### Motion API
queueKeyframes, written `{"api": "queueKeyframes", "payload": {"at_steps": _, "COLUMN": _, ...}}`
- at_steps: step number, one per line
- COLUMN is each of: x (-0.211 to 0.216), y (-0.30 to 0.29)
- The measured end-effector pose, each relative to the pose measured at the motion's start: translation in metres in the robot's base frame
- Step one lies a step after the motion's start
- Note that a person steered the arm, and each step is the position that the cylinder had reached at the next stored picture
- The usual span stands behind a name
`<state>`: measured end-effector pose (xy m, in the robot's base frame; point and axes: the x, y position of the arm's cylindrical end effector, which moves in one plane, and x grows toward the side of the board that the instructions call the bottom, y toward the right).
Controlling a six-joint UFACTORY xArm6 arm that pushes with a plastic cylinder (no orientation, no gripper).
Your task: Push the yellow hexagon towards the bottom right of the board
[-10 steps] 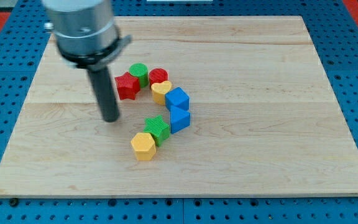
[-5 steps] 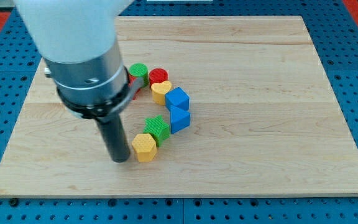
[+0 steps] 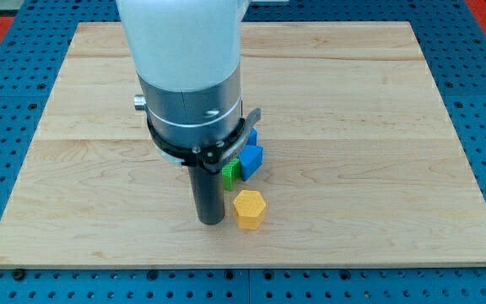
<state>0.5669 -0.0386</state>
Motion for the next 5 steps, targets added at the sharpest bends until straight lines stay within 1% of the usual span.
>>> {"api": "queueKeyframes", "payload": {"at_steps": 4, "x": -0.009, "y": 0.110}}
{"api": "queueKeyframes", "payload": {"at_steps": 5, "x": -0.010, "y": 0.148}}
